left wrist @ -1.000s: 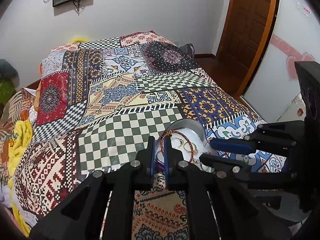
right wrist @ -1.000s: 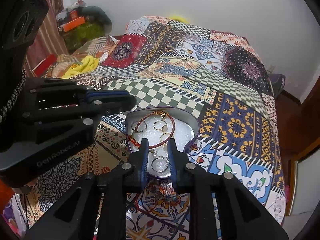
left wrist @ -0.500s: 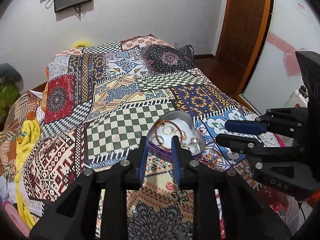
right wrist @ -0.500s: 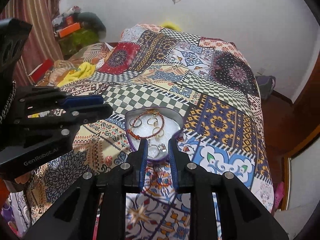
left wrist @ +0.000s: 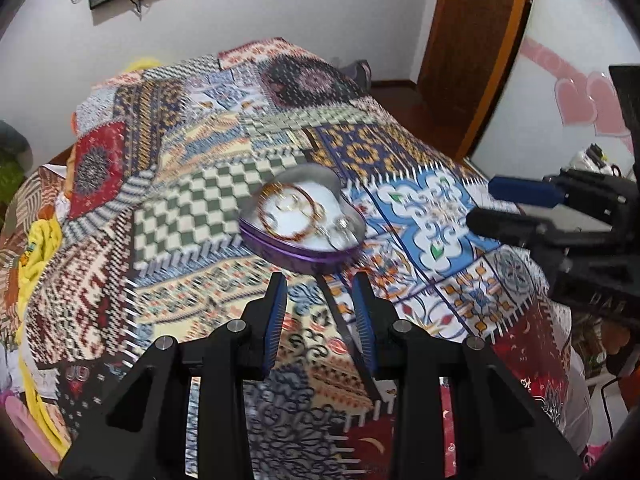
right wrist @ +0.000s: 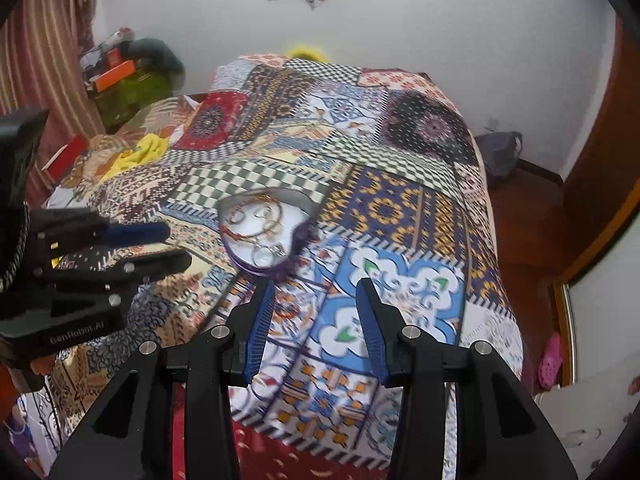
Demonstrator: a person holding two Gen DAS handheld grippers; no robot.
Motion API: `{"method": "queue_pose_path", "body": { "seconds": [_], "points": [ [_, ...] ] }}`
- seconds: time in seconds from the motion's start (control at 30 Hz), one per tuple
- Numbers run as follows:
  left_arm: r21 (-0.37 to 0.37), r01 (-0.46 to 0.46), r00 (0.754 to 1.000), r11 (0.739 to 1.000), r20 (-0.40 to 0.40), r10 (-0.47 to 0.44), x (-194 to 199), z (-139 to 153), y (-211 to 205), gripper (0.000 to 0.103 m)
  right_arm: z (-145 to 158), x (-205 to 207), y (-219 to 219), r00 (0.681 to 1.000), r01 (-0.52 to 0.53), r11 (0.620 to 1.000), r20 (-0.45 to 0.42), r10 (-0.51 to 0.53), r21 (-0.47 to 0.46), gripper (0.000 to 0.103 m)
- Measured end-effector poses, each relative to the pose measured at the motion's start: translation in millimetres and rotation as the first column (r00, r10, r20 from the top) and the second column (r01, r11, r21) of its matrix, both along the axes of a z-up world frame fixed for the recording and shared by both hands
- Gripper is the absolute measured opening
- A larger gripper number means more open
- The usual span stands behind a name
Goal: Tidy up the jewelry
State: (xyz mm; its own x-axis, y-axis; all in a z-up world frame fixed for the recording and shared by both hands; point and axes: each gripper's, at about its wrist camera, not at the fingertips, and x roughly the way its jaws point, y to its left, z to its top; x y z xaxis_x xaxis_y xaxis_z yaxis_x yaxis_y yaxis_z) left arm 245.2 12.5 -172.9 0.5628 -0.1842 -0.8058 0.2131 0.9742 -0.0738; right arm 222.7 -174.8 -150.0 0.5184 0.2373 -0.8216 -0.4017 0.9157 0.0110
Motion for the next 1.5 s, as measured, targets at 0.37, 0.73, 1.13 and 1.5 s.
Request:
{"method": "queue_pose_path", "body": {
  "seconds": [0.37,0.73,1.13,1.5],
  "points": [
    [-0.005,0.058,0.994,0.998,-0.089,-0.059,20,-35,-28,0.033,-23,-1,-24,0.998,0.032,0.999,-0.046,-0.032,-0.008,0.039],
    [-0.013,0.098,0.987,0.995,-0.124,-0.099,37,-50,-45,0.033,-32,4,-28,0.999,0.019,1.000,-0.043,-0.019,0.010,0.039],
    [-0.015,0.119,0.986,0.993,-0.119,-0.120,41,-57,-50,0.026,-40,7,-37,0.997,0.032,0.999,-0.068,-0.031,0.020,0.039],
    [-0.054,0.072,0.991,0.996,-0.105,-0.077,30,-48,-24,0.000,-31,2,-32,0.999,0.021,1.000,-0.045,-0.021,0.004,0.039]
  ]
}}
